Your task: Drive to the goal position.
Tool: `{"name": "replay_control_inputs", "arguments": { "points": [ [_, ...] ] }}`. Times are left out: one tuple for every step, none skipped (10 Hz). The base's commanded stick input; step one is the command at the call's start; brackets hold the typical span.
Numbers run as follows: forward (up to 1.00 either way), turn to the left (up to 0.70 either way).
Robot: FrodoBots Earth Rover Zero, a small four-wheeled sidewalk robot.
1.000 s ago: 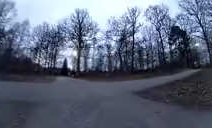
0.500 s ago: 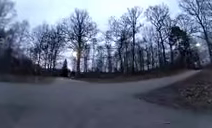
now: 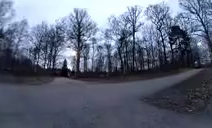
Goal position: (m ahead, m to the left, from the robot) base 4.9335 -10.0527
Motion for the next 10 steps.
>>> {"name": "replay_control_inputs", "arguments": {
  "points": [
    [0.70,0.00],
    [0.70,0.00],
    [0.70,0.00],
    [0.70,0.00],
    [0.70,0.00],
    [0.70,0.00],
    [0.70,0.00],
    [0.70,0.00],
    [0.70,0.00],
    [0.70,0.00]
  ]
}}
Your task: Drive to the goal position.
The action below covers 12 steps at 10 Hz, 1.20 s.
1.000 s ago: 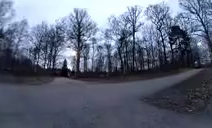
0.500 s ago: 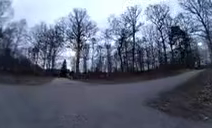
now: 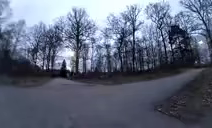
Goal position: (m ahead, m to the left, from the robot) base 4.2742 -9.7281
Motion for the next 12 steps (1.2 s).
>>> {"name": "replay_control_inputs", "arguments": {
  "points": [
    [0.70,0.00],
    [0.70,0.00],
    [0.70,0.00],
    [0.70,0.00],
    [0.70,0.00],
    [0.70,0.00],
    [0.70,0.00],
    [0.70,0.00],
    [0.70,0.00],
    [0.70,0.00],
    [0.70,0.00],
    [0.70,0.00]
  ]
}}
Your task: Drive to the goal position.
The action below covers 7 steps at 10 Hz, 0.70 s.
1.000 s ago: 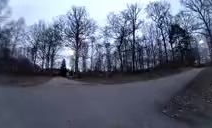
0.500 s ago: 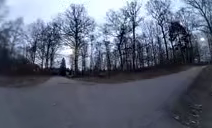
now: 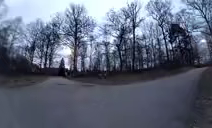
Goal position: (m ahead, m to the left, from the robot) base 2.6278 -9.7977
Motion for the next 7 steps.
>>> {"name": "replay_control_inputs", "arguments": {
  "points": [
    [0.70,-0.08],
    [0.70,-0.33],
    [0.70,-0.35],
    [0.70,-0.35],
    [0.70,-0.35],
    [0.70,-0.35],
    [0.70,-0.35]
  ]
}}
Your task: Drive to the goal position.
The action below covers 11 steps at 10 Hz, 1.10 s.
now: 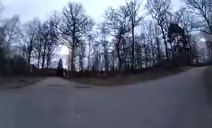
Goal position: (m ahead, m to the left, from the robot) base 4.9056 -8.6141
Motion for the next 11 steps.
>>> {"name": "replay_control_inputs", "arguments": {
  "points": [
    [0.70,-0.35],
    [0.70,-0.35],
    [0.70,-0.35],
    [0.70,-0.35],
    [0.70,-0.35],
    [0.70,-0.35],
    [0.70,-0.35],
    [0.70,-0.15],
    [0.70,0.00],
    [0.70,0.00],
    [0.70,0.00]
  ]
}}
